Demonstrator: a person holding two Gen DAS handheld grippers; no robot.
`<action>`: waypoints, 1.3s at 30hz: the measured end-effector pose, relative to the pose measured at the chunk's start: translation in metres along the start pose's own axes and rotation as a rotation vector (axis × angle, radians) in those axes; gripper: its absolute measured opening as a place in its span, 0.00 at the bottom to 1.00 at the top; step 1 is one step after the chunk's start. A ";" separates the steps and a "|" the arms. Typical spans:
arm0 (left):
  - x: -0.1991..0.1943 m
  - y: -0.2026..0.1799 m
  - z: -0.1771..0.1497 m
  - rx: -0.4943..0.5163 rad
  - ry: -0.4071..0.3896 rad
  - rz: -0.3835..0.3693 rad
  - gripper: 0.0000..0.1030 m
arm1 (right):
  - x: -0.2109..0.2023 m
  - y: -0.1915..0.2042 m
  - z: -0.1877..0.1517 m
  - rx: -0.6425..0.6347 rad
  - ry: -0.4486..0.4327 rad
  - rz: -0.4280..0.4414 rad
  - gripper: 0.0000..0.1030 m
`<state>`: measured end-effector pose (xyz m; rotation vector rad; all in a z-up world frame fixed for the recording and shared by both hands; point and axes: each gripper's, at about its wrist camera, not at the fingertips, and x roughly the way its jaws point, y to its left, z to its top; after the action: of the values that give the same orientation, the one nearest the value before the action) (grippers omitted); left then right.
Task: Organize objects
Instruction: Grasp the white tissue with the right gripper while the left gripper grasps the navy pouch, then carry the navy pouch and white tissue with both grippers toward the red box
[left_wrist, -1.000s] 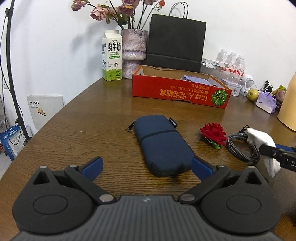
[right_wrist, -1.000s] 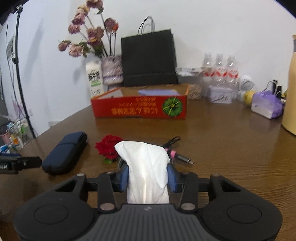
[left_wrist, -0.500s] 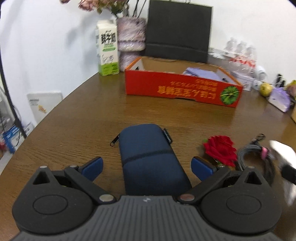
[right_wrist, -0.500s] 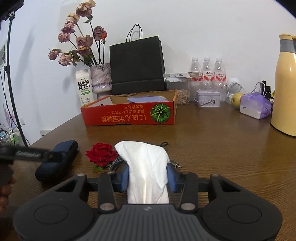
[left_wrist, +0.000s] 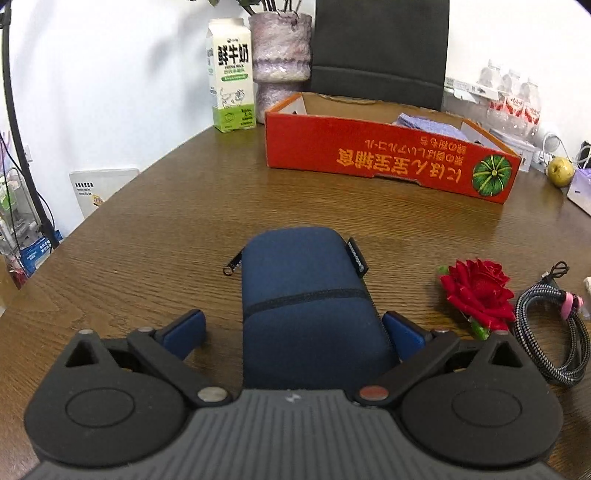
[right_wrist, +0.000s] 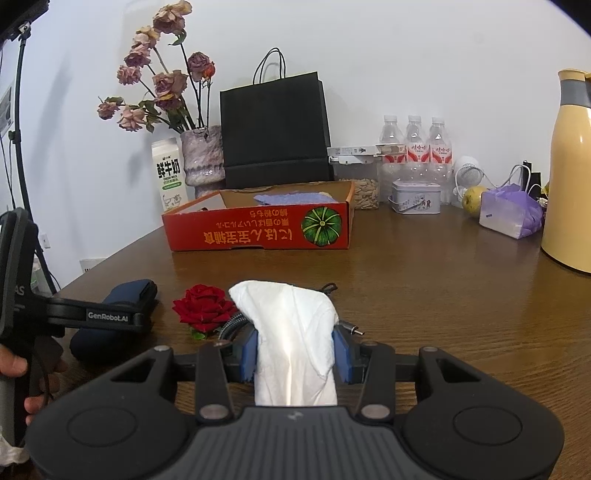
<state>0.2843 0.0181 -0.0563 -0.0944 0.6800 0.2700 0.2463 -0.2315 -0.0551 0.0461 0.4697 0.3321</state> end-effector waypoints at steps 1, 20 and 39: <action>-0.003 0.000 -0.001 -0.003 -0.016 -0.001 0.77 | 0.000 0.000 0.000 0.000 0.001 -0.001 0.40; -0.055 -0.002 -0.020 0.053 -0.189 -0.065 0.63 | -0.002 0.001 0.001 -0.005 -0.010 -0.029 0.40; -0.091 -0.003 -0.009 0.088 -0.267 -0.137 0.63 | -0.015 0.022 0.019 -0.055 -0.071 0.004 0.40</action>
<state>0.2121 -0.0062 -0.0058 -0.0197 0.4167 0.1172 0.2356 -0.2145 -0.0292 0.0051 0.3900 0.3464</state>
